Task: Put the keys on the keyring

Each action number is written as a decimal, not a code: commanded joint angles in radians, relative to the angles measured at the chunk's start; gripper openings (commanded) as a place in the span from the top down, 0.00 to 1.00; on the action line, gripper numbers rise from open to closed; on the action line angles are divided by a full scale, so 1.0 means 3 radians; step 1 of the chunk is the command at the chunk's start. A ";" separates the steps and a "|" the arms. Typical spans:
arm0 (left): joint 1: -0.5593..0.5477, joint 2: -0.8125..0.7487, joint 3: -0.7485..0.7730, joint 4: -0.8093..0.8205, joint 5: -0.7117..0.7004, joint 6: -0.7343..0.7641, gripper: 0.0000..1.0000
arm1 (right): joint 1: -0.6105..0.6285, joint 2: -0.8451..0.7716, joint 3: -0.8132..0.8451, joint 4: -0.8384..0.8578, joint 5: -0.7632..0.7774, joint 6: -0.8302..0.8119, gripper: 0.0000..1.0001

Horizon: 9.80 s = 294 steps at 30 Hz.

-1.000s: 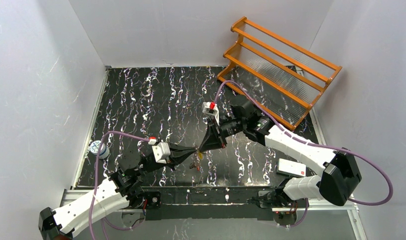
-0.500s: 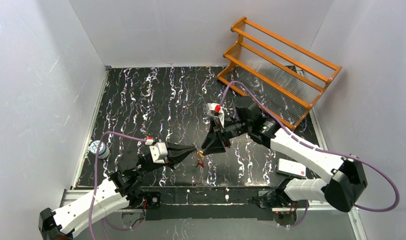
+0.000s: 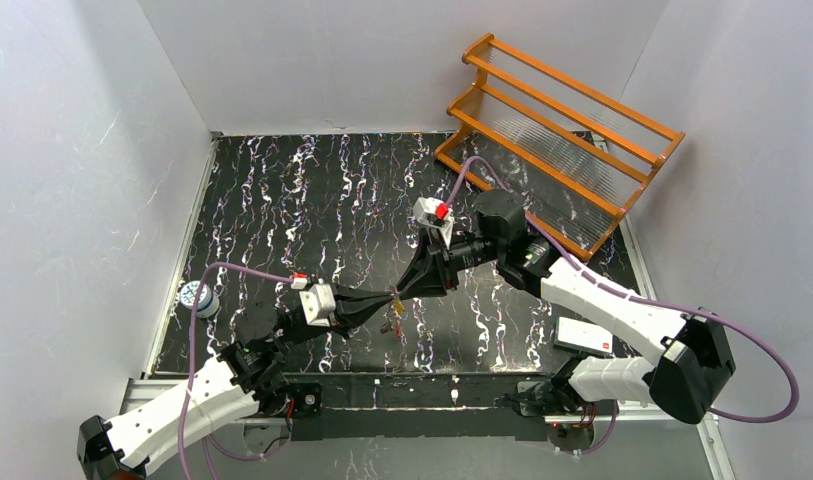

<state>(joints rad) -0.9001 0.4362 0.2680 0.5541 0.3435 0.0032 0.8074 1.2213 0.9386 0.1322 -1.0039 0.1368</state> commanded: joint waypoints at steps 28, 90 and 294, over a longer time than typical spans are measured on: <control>-0.0004 -0.0052 0.0221 -0.0426 -0.0149 0.0158 0.82 | 0.0111 0.0005 0.0278 -0.0810 0.0393 -0.0575 0.99; -0.0001 0.0107 0.0054 0.0056 -0.0296 -0.0183 1.00 | 0.0052 -0.0016 0.0193 -0.0626 0.0723 0.0007 0.51; 0.2108 0.2571 0.0720 -0.0606 -0.1554 -0.0615 0.02 | -0.1500 -0.0455 -0.1666 0.0495 0.4064 0.0139 0.01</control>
<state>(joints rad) -0.3450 1.2442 0.5144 0.4465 0.0124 -0.2092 0.3576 1.1061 0.4896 0.1024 -0.0162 0.2581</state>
